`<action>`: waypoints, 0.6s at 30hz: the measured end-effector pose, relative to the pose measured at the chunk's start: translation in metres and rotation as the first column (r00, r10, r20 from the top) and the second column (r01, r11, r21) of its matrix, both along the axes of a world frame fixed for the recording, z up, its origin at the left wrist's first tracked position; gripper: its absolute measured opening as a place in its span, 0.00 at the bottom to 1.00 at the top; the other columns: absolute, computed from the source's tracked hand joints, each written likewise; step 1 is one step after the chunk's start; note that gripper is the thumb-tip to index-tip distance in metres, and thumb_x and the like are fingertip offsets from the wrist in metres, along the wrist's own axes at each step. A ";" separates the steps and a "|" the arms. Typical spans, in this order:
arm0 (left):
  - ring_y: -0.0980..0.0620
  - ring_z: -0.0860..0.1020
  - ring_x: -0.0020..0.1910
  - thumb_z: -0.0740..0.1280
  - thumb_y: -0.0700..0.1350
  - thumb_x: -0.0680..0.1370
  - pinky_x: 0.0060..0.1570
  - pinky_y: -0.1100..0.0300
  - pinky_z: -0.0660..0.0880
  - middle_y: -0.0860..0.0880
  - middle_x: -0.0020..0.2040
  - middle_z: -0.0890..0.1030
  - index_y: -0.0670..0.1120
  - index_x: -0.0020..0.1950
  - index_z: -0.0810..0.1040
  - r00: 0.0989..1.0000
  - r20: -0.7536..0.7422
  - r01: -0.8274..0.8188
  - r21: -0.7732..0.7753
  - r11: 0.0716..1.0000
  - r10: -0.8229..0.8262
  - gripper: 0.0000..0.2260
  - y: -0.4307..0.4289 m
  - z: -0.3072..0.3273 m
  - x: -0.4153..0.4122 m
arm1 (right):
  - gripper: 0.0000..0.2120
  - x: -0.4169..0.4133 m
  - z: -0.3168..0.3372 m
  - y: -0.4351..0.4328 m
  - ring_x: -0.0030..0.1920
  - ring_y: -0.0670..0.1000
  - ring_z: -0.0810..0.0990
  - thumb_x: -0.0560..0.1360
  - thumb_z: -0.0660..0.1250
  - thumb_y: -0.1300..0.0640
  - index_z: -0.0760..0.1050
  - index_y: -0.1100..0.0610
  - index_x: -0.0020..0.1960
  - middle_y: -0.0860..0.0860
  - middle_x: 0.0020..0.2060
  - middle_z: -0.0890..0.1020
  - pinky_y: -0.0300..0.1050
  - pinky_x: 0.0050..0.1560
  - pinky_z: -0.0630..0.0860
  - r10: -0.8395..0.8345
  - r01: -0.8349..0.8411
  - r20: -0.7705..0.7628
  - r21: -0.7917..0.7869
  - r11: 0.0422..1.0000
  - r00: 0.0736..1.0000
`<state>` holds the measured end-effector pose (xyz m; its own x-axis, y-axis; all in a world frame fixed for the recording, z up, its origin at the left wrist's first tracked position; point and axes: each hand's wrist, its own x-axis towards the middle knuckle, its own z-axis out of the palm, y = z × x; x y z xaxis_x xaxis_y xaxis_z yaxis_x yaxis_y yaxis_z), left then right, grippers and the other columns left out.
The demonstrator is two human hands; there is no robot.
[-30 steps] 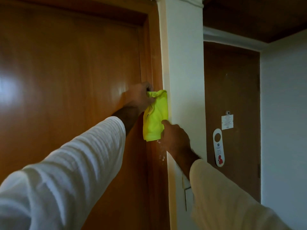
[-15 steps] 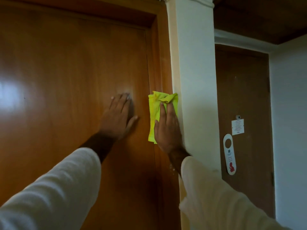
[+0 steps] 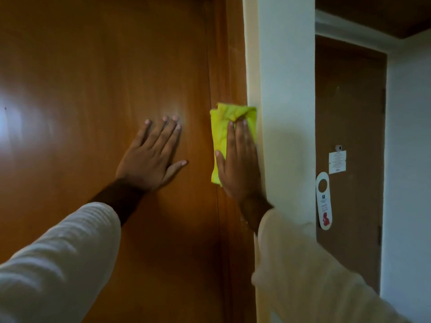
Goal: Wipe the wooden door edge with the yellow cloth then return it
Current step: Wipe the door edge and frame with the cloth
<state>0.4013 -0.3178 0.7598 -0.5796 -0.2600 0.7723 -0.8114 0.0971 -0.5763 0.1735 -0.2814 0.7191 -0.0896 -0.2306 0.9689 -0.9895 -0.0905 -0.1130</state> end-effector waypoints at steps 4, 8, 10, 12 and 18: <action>0.41 0.53 0.85 0.47 0.67 0.83 0.82 0.38 0.52 0.39 0.85 0.52 0.40 0.84 0.49 1.000 0.011 0.010 -0.021 1.000 -0.009 0.40 -0.002 0.000 0.000 | 0.32 0.002 -0.128 0.006 0.79 0.60 0.60 0.81 0.60 0.45 0.55 0.58 0.79 0.58 0.79 0.55 0.56 0.76 0.63 -0.078 0.079 -0.014 0.113 0.990 0.997; 0.40 0.53 0.85 0.47 0.67 0.83 0.82 0.38 0.53 0.39 0.85 0.53 0.39 0.84 0.49 1.000 0.002 0.015 -0.037 0.999 -0.015 0.39 0.001 0.000 0.000 | 0.29 -0.003 -0.214 0.006 0.74 0.62 0.64 0.79 0.61 0.47 0.62 0.60 0.75 0.62 0.75 0.64 0.60 0.66 0.75 -0.134 0.137 -0.029 0.224 0.965 0.991; 0.40 0.53 0.85 0.48 0.67 0.83 0.82 0.38 0.53 0.39 0.85 0.53 0.39 0.84 0.49 1.000 0.004 0.023 -0.039 0.999 -0.022 0.40 0.001 0.000 -0.001 | 0.28 -0.002 -0.219 0.007 0.73 0.62 0.64 0.79 0.60 0.47 0.65 0.61 0.73 0.64 0.72 0.70 0.60 0.64 0.77 -0.150 0.151 -0.024 0.256 0.955 0.988; 0.40 0.53 0.85 0.48 0.67 0.83 0.82 0.38 0.53 0.39 0.85 0.53 0.39 0.84 0.49 1.000 0.005 0.020 -0.038 0.999 -0.020 0.40 0.001 0.001 -0.002 | 0.28 0.001 -0.210 0.011 0.73 0.63 0.67 0.78 0.61 0.46 0.65 0.61 0.73 0.64 0.72 0.71 0.60 0.65 0.76 -0.145 0.151 -0.043 0.267 0.952 0.988; 0.40 0.53 0.85 0.48 0.66 0.83 0.82 0.38 0.52 0.39 0.85 0.53 0.40 0.84 0.49 0.999 -0.001 0.032 -0.043 0.999 -0.032 0.39 0.003 -0.001 -0.002 | 0.34 0.003 -0.097 0.011 0.80 0.59 0.53 0.82 0.56 0.44 0.48 0.57 0.81 0.59 0.81 0.54 0.55 0.78 0.54 -0.042 0.045 -0.017 0.171 0.984 0.999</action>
<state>0.3991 -0.3149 0.7592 -0.5860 -0.2077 0.7833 -0.8092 0.0985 -0.5792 0.1761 -0.2707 0.6222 -0.0902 -0.3892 0.9167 -0.9936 -0.0278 -0.1095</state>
